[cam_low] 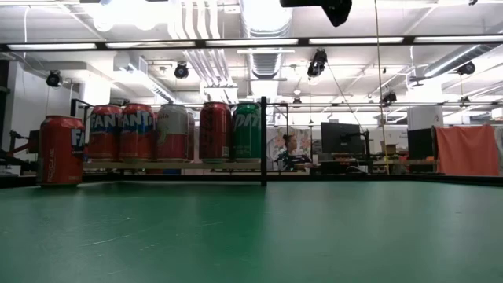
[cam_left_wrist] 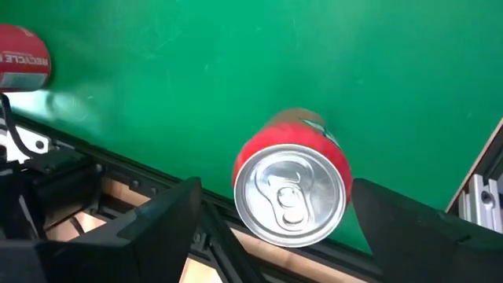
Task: Place canned beverage on shelf
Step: Put the red soda can on the shelf aligned with the other red soda can
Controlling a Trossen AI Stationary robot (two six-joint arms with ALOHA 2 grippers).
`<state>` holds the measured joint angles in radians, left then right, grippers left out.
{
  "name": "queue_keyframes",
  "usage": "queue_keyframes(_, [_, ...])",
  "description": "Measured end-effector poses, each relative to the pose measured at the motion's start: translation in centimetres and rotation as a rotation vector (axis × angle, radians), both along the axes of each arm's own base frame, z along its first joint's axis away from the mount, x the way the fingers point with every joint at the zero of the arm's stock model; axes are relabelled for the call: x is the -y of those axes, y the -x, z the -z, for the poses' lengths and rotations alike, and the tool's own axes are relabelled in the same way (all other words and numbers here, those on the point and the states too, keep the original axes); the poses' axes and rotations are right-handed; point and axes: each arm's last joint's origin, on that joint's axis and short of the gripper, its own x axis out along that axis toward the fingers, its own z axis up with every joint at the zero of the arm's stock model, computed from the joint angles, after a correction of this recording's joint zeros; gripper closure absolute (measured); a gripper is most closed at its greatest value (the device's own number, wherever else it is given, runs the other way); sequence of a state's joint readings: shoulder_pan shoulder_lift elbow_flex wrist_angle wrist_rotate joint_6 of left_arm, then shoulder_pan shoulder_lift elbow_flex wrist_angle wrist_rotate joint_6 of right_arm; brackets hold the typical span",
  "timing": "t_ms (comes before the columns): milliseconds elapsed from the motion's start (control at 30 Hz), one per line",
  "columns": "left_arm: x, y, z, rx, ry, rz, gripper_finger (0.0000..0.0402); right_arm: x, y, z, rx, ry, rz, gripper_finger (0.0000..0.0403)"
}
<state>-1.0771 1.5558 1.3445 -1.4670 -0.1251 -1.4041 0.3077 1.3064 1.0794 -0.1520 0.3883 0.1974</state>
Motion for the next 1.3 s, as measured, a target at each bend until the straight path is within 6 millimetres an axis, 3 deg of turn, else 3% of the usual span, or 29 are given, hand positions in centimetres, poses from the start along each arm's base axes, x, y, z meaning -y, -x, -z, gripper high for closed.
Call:
queue_keyframes(367, [0.7,1.2,0.4,0.01,0.015,0.002,0.009,0.0,-0.1,0.2,-0.014,0.0,-0.003,0.039])
queue_keyframes(900, [0.7,1.2,3.2,0.026,0.022,0.0,0.009,0.0,-0.1,0.4,-0.021,0.001,-0.002,0.039])
queue_keyframes(1300, [0.8,1.0,3.5,0.063,0.034,-0.024,0.0098,0.0,-0.1,0.4,-0.022,0.001,-0.002,0.039])
